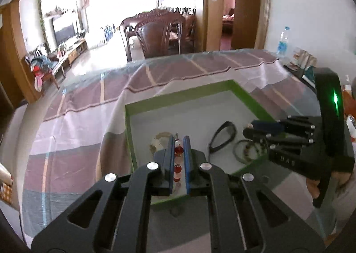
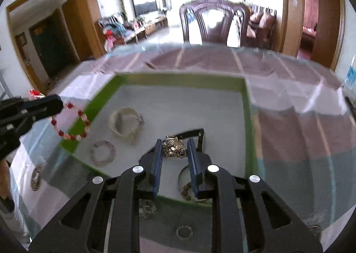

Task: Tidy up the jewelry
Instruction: 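Drop the pink bracelet into the box with left tool while right tool drops charms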

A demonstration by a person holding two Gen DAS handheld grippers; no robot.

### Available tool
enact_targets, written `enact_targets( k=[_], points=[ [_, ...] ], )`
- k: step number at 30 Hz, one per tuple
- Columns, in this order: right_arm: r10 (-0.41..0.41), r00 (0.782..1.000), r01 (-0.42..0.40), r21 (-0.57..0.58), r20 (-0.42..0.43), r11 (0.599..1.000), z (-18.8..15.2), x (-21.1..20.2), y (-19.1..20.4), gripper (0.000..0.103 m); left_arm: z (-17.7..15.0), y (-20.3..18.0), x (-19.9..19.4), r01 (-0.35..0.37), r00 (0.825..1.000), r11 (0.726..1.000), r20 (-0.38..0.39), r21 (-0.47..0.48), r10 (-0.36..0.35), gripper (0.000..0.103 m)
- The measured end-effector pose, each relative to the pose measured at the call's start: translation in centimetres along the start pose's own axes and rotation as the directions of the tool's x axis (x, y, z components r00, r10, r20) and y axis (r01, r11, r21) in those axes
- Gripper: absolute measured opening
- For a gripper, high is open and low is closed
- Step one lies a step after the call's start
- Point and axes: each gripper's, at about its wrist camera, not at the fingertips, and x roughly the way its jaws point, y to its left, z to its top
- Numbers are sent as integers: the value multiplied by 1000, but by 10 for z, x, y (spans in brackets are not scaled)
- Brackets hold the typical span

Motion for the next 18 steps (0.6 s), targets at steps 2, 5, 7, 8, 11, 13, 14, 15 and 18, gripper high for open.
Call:
enact_targets(
  k=[2, 5, 7, 8, 11, 13, 14, 15, 18],
  points=[
    [-22, 999, 22, -5, -28, 1000, -4, 12, 2, 27, -1, 6, 11, 7, 1000, 1000, -14, -27, -8, 12],
    [-32, 999, 31, -11, -30, 999, -8, 8, 6, 54, -5, 14, 15, 15, 1000, 998, -21, -62, -16, 49],
    [-29, 1000, 29, -40, 3, 999, -13, -9, 13, 54, -11, 17, 10, 16, 1000, 998, -19, -65, -18, 50],
    [-22, 1000, 23, -72, 17, 997, -17, -20, 18, 54, -17, 16, 6, 16, 1000, 998, -23, -55, -17, 50],
    [4, 999, 0, -113, 34, 994, -28, -41, 29, 54, -34, 9, -5, 22, 999, 999, -44, -23, -23, 50],
    [40, 999, -40, -134, -1, 990, -40, -47, 36, 54, -48, 2, -11, 43, 997, 999, -61, 12, -42, 51],
    [50, 999, -52, -140, -22, 989, -46, -46, 39, 53, -59, -6, -14, 58, 996, 997, -73, 48, -55, 52],
    [50, 997, -57, -150, -51, 987, -54, -43, 43, 50, -65, -11, -14, 67, 995, 995, -81, 72, -62, 53],
    [33, 992, -52, -162, -121, 985, -66, -20, 50, 48, -85, -19, -3, 79, 990, 991, -123, 110, -65, 60]
  ],
)
